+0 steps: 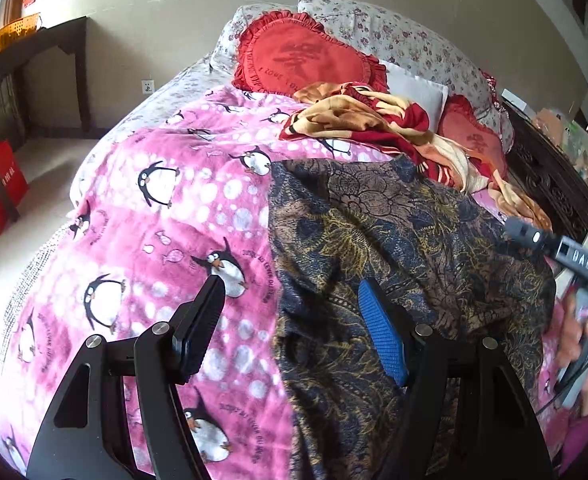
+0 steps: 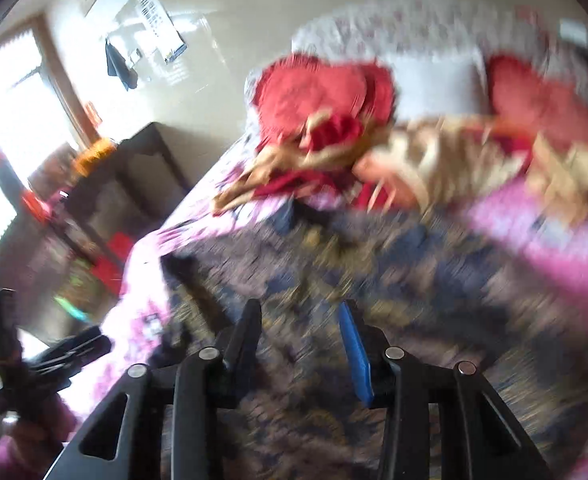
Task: Fold small clothes
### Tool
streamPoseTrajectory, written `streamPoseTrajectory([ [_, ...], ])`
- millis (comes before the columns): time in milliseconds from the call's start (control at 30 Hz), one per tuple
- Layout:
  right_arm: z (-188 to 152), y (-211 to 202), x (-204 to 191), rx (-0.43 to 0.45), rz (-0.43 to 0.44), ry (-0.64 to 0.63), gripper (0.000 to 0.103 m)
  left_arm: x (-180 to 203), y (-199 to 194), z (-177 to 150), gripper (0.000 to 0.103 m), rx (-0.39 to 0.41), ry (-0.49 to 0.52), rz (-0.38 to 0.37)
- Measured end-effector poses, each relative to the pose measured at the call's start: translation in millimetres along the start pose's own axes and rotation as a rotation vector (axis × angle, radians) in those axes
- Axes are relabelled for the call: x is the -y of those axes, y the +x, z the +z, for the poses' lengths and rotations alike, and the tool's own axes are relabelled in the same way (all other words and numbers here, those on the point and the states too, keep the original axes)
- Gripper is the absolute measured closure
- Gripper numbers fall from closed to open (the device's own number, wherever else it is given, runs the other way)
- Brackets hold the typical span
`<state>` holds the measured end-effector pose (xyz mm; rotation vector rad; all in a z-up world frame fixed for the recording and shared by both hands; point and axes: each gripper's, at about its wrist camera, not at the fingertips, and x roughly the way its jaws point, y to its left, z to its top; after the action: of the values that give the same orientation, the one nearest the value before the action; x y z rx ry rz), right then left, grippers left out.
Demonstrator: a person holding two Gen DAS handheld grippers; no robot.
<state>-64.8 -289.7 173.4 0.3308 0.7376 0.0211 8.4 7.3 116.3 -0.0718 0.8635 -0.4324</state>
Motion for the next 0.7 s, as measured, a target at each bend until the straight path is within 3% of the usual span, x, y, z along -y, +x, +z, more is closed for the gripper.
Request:
streamPoseTrajectory([
  [33, 2, -4, 3, 0.011, -0.03, -0.003, 0.049, 0, -1, -1, 0.033, 0.004, 0.01, 0.002],
  [67, 1, -7, 11, 0.02, -0.066, 0.002, 0.034, 1, -2, -3, 0.033, 0.005, 0.024, 0.006],
  [100, -3, -7, 22, 0.018, -0.102, 0.005, 0.026, 1, -1, -4, 0.033, 0.006, 0.035, 0.007],
  [167, -12, 2, 42, -0.043, -0.176, -0.009, 0.027, 4, 2, -8, 0.033, -0.002, 0.059, 0.009],
  [233, -26, 25, 62, -0.192, -0.182, -0.016, 0.057, 5, 6, -12, 0.033, -0.016, 0.064, 0.007],
  [300, -28, 27, 63, -0.227, -0.173, -0.029, 0.09, 6, 9, -15, 0.033, -0.028, 0.058, -0.007],
  [333, -25, 23, 59, -0.217, -0.149, -0.031, 0.098, 6, 9, -16, 0.033, -0.028, 0.053, -0.015],
  [367, -17, 17, 52, -0.2, -0.053, -0.006, 0.097, 5, 9, -16, 0.033, -0.026, 0.05, -0.017],
  [533, 21, 25, -15, -0.147, 0.268, 0.014, 0.098, 0, 6, -14, 0.033, -0.01, 0.03, -0.059],
  [567, 23, 33, -26, -0.157, 0.313, 0.027, 0.097, -1, 6, -14, 0.033, -0.012, 0.023, -0.073],
  [633, 27, 53, -44, -0.191, 0.4, 0.066, 0.086, -1, 6, -15, 0.033, -0.022, 0.014, -0.095],
  [700, 22, 60, -48, -0.212, 0.468, 0.135, 0.048, 2, 7, -17, 0.033, -0.033, 0.022, -0.115],
])
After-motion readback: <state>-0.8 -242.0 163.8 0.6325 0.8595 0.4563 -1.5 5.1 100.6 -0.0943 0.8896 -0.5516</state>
